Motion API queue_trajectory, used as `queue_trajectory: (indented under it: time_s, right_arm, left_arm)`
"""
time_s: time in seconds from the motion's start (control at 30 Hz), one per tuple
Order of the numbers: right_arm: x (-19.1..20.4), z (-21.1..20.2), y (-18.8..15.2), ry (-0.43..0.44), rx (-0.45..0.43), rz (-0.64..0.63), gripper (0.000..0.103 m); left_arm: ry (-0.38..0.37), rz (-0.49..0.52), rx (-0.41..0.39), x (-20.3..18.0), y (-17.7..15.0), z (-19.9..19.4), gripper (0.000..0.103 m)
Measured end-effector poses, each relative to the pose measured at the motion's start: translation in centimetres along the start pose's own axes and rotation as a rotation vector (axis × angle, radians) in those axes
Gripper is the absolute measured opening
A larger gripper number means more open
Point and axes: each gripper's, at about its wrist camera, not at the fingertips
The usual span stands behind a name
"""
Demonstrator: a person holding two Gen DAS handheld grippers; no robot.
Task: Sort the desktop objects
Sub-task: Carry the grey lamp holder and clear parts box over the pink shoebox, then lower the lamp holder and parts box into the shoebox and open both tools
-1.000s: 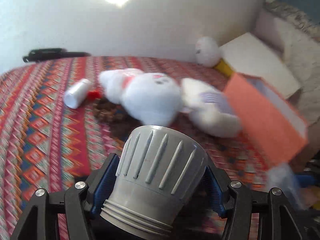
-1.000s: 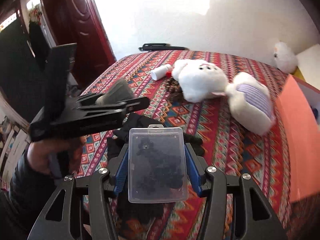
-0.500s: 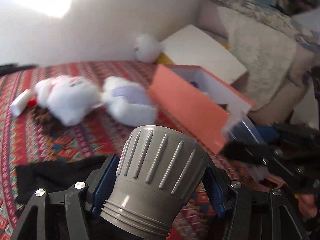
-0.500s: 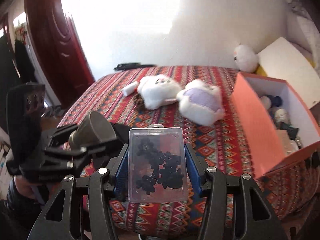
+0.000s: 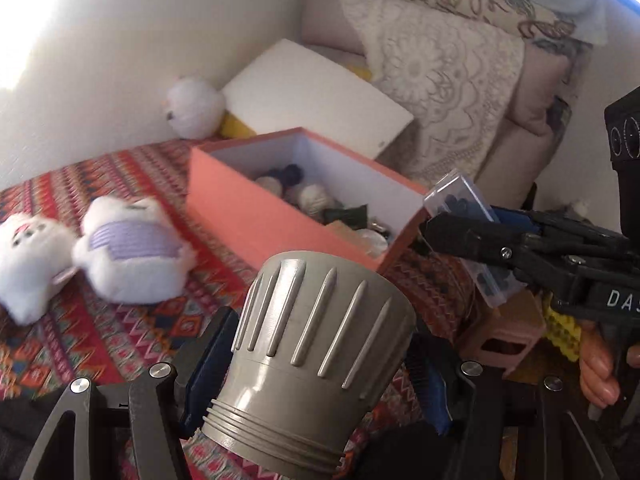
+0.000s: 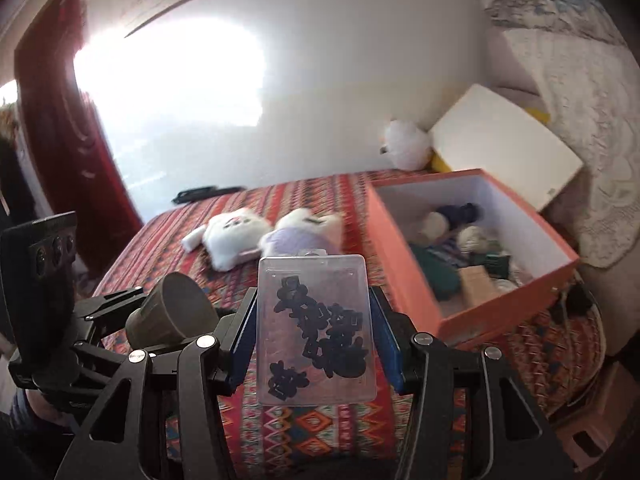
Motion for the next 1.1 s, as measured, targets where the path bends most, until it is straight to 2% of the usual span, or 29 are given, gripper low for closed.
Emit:
queue_trajectory:
  time_s: [0.23,0.43,0.67,0.9,0.93,1.0,1.03,1.07,1.1]
  right_arm:
    - [-7.1,-1.1,1.0,-0.068,-0.057,0.084,0.055]
    - [-13.2,-0.2,3.3,-0.147,-0.108,0.128,0.055]
    - [-20.3,5.5,6.5,-0.193,-0.084,0.184,0.055]
    - [-26.0,12.9,7.7,-0.194,-0.015,0.257,0.055]
    - [-26.5,13.8,7.8,-0.189,-0.012,0.264,0.055]
    - [-27.2,15.1,8.0,-0.207,-0.007,0.269,0.056]
    - [-27.5,15.8,8.1,-0.229,-0.003,0.273,0.065]
    - [-27.9,16.2,8.1,-0.246,0.0,0.28,0.078]
    - [-28.2,16.6,8.0,-0.267,0.0,0.295,0.081]
  left_arm:
    - [-0.03,0.078,0.001,-3.2,5.6,5.4,0.068]
    - [0.008,0.114,-0.006,-5.5,11.3,11.5,0.068]
    - [0.033,0.114,0.032,-5.4,15.7,19.7,0.068]
    - [0.108,0.075,0.106,-2.7,16.2,26.3,0.068]
    - [0.131,0.055,0.115,-2.2,16.1,26.9,0.07]
    - [0.176,0.016,0.127,-1.5,15.8,27.9,0.082]
    - [0.181,0.001,0.125,-1.2,15.7,28.0,0.092]
    - [0.185,-0.008,0.122,-1.1,15.5,28.0,0.097]
    - [0.189,-0.011,0.116,-1.0,15.3,27.9,0.098]
Point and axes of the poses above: each gripper's, at about its wrist camera, not at the fingertips, and z roughly the way its jaws point, x to its left, y to its top, and after that the axes turned 4 degrees about z, right-handed
